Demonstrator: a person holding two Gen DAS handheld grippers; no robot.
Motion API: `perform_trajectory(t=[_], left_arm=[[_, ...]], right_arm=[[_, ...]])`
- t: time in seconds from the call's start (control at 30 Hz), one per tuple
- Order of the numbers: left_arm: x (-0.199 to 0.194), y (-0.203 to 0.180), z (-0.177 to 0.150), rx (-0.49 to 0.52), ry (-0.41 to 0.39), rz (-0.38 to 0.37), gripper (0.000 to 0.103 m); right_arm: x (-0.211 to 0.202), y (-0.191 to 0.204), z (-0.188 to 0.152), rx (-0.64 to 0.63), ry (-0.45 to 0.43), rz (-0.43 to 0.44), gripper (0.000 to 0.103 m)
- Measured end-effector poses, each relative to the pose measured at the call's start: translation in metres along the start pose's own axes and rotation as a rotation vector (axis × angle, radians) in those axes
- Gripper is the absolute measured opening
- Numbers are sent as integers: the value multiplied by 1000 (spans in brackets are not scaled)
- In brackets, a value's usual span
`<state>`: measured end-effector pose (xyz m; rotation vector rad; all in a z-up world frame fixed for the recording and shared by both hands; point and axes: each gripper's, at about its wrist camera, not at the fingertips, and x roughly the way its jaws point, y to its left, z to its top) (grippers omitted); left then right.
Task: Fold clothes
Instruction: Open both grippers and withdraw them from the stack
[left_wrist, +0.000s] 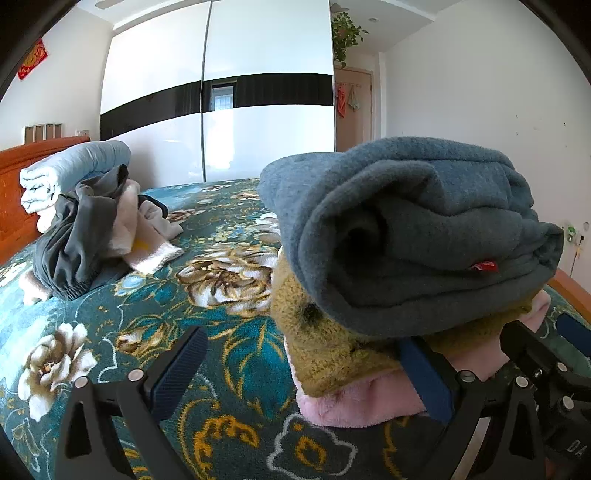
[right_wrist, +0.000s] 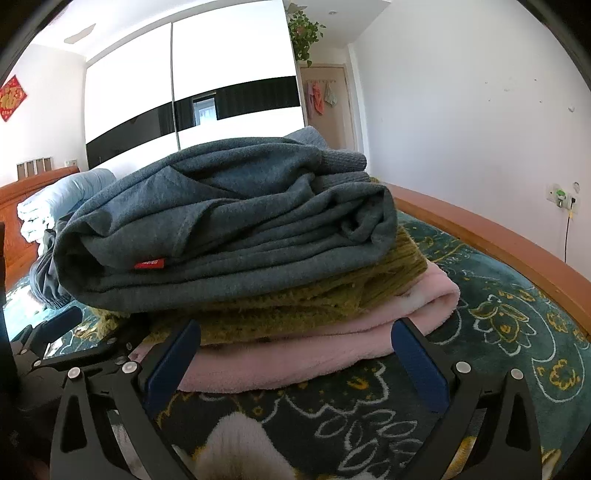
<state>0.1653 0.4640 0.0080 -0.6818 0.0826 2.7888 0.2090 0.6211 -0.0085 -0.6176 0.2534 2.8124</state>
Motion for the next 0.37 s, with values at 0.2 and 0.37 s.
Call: perform_trajectory(t=[0.2, 0.37], left_arm=[[1, 0, 0, 0, 5, -1, 103], [1, -1, -1, 0, 6, -1, 103]], right_arm=[[-2, 2, -2, -4, -5, -4, 103], [-5, 2, -3, -4, -6, -7, 103]])
